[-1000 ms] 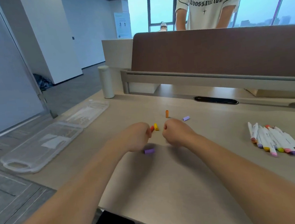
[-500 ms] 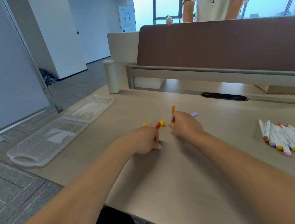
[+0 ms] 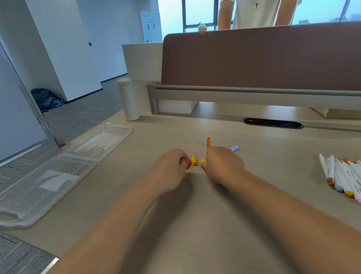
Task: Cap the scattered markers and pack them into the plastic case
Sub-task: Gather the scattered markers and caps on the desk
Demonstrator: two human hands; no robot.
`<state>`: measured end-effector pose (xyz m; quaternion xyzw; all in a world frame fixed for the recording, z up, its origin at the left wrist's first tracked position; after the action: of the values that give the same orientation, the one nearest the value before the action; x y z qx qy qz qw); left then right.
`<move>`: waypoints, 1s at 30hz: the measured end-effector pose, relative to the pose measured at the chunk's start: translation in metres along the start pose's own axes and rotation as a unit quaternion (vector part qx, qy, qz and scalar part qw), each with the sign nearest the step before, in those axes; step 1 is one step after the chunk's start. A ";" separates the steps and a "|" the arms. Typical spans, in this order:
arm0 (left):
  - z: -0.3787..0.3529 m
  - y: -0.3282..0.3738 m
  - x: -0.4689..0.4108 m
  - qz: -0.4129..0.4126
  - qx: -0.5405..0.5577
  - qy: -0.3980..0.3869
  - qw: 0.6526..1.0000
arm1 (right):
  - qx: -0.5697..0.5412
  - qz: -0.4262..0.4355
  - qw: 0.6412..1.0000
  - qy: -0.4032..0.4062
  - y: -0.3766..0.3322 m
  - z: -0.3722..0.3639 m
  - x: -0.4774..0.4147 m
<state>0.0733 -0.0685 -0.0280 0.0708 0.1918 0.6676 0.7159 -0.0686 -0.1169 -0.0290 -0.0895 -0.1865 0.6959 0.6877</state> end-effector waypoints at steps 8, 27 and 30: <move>0.000 0.000 -0.022 0.009 -0.048 0.027 0.998 | 0.038 0.071 0.997 0.017 -0.003 0.001 -0.005; -0.017 0.018 -0.027 -0.061 -0.219 -0.022 0.974 | -0.097 0.146 0.984 0.012 -0.009 -0.004 -0.020; -0.006 0.013 -0.024 -0.020 -0.159 -0.010 0.987 | -0.084 0.159 0.984 -0.006 -0.011 -0.007 -0.020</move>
<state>0.0584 -0.0913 -0.0247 -0.0413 0.0777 0.6741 0.7334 -0.0549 -0.1359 -0.0336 -0.1714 -0.2323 0.7788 0.5569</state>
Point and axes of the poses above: each hand's wrist, its own x-axis away from the middle knuckle, its own z-axis out of the back of the hand, y = z × x, the point moved 2 cm from there along -x, towards the middle knuckle, and after that the axes turned 10 degrees about -x, right-handed, at the moved point
